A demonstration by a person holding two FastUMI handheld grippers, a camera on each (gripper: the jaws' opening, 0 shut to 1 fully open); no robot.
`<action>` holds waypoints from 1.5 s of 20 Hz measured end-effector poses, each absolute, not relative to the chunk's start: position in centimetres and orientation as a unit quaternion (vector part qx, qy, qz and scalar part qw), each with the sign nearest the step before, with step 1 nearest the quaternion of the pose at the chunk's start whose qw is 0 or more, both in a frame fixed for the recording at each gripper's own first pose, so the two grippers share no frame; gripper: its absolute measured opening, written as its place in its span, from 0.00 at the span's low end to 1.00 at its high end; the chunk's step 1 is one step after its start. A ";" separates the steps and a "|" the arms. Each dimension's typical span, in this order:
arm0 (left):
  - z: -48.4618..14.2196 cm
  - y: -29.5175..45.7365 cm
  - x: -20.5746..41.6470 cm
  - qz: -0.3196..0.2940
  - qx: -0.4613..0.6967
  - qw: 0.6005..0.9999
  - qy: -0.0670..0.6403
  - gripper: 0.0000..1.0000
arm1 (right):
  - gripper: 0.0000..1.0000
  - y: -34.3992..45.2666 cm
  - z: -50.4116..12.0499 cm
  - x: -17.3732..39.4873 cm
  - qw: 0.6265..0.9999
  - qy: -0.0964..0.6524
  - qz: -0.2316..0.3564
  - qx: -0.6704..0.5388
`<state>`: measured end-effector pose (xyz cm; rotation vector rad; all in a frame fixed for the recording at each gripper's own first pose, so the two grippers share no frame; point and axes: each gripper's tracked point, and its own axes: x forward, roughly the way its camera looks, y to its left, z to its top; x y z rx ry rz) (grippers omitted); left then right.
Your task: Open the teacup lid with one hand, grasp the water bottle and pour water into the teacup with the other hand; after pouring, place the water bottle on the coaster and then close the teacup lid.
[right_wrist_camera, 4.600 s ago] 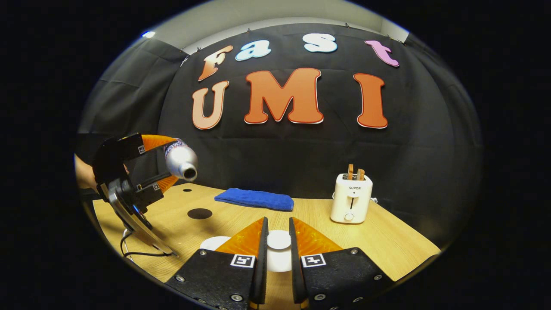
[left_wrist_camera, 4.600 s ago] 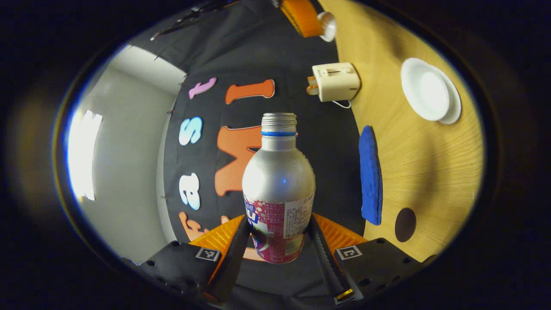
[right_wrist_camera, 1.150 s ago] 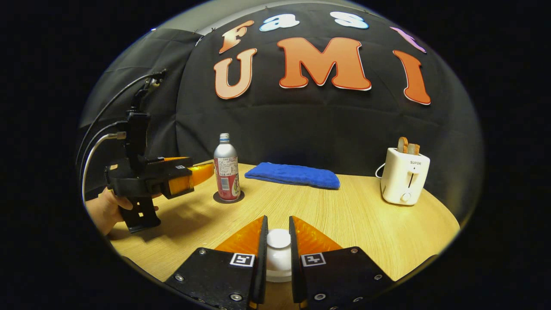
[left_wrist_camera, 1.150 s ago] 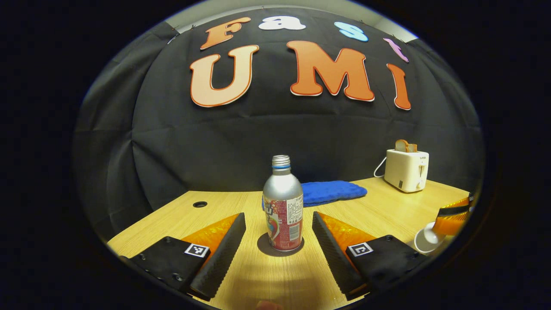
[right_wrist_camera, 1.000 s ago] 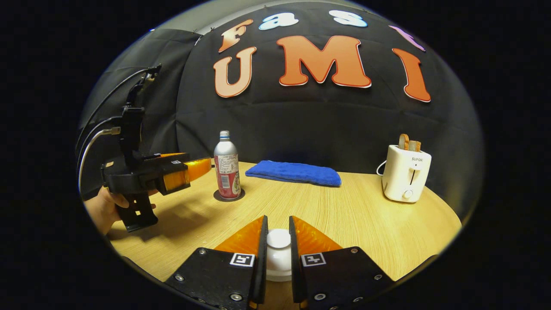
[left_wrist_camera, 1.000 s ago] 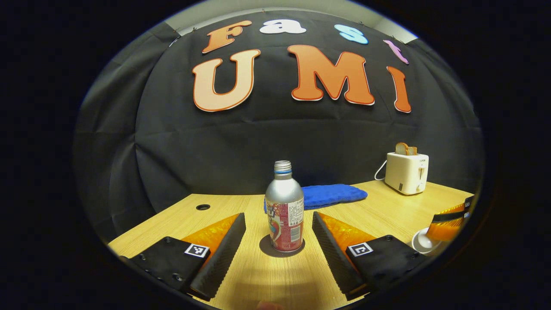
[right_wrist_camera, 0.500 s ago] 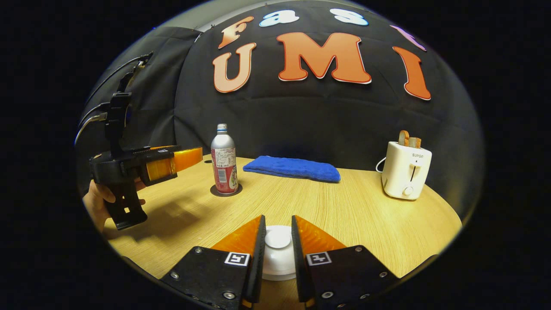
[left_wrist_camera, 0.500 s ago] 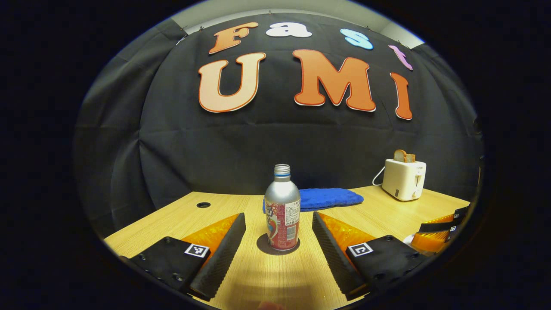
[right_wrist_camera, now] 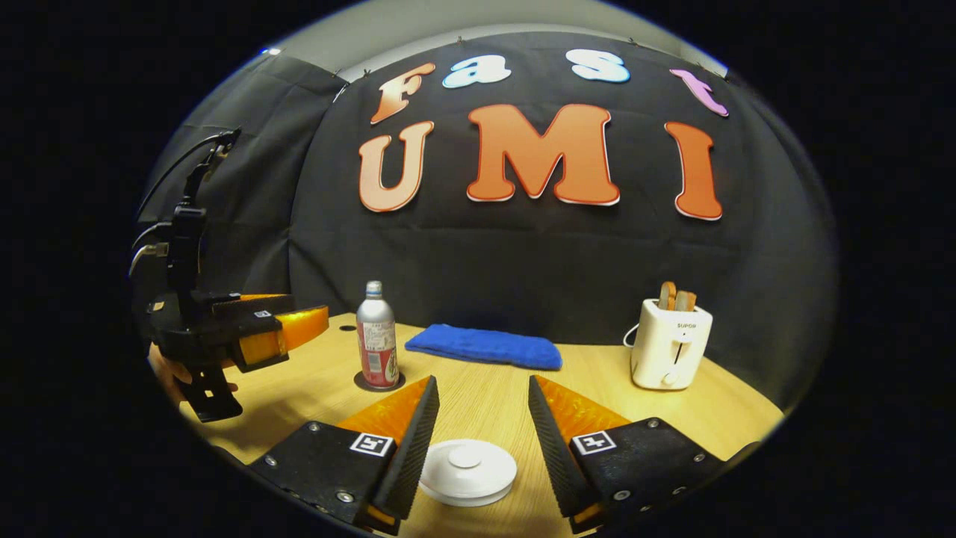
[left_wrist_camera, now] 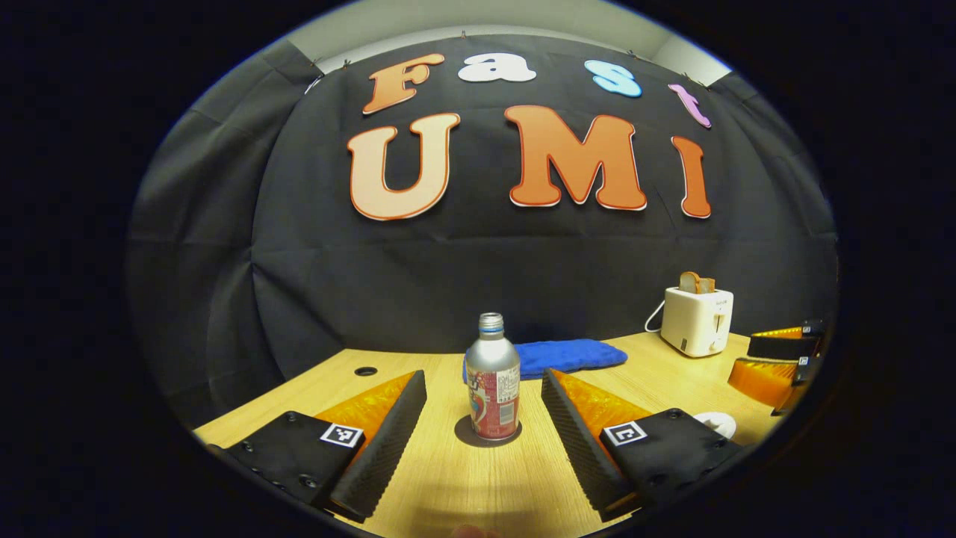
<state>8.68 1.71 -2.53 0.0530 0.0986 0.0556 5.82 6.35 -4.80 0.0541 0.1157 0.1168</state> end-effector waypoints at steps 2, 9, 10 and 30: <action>-1.4 1.4 7.9 0.024 0.027 0.998 0.043 1.00 | 0.76 5.9 -2.8 5.6 0.998 0.036 0.051 0.019; 1.5 2.3 5.1 0.040 0.032 0.999 0.003 1.00 | 0.83 5.2 1.0 4.6 0.999 -0.010 0.034 0.015; 2.1 2.5 4.7 0.046 0.030 0.998 -0.010 1.00 | 0.84 4.9 1.8 4.6 0.999 -0.018 0.026 0.013; 3.2 4.0 4.2 0.091 0.019 0.995 -0.045 1.00 | 0.90 1.5 3.7 4.8 0.999 -0.049 -0.013 0.012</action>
